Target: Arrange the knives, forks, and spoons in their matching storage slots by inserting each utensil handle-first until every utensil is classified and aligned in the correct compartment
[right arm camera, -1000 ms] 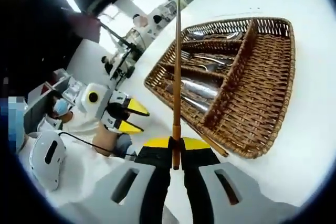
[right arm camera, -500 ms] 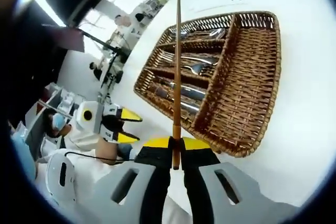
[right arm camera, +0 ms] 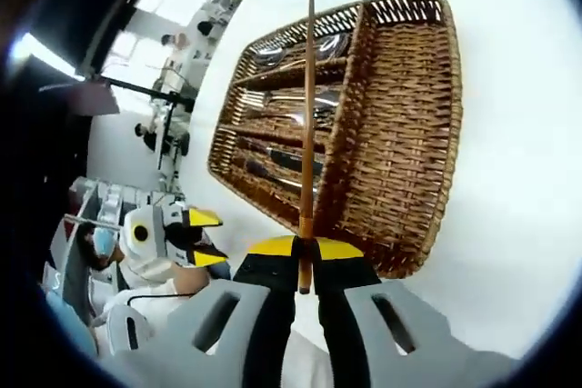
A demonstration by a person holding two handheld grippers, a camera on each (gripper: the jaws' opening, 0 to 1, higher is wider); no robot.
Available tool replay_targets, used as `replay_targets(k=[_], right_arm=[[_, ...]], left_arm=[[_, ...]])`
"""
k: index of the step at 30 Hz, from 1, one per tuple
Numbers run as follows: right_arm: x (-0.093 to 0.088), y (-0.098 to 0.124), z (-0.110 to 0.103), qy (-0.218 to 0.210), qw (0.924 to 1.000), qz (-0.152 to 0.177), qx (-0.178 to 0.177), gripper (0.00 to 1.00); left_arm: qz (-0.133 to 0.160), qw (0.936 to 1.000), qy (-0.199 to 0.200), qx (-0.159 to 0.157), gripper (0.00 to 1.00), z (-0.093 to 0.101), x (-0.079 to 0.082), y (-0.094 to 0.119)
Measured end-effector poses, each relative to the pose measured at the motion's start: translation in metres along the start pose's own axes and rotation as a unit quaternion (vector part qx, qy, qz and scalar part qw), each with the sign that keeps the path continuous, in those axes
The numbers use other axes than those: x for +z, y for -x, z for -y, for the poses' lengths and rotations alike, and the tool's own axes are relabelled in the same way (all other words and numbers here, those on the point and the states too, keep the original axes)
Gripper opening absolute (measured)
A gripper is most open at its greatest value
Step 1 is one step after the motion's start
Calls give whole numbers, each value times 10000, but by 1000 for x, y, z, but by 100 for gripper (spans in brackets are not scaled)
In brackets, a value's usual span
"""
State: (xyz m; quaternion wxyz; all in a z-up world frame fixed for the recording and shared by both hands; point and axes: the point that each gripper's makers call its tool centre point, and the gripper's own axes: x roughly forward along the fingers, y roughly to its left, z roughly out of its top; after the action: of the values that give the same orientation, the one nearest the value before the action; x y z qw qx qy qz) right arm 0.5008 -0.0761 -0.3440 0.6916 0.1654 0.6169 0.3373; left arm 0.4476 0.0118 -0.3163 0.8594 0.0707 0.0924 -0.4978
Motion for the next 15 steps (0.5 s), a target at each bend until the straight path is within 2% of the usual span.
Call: replay_targets(k=[2,3,6,10,15], right_arm=[[4,0,1,-92,10000,16,30,5],[5,-1,6,-102,9999,-28,-103,5],[8,-3,8,-220,9997,-39,-141,5],[12,-5,9,-377,9992,-50,-91,5],[16,-6,14,-522,9982,-185,-213,5]], left_arm=[[-7,10000,-2,1,20,4,2,-3],[-5,10000,-18,2,20,7,3,-5],[-4,10000,-7,-7,20,10,4,-7],[-9,10000,2,-23,20,11,4,-9],[-17,10000,0,-14,20,9,4,-7]])
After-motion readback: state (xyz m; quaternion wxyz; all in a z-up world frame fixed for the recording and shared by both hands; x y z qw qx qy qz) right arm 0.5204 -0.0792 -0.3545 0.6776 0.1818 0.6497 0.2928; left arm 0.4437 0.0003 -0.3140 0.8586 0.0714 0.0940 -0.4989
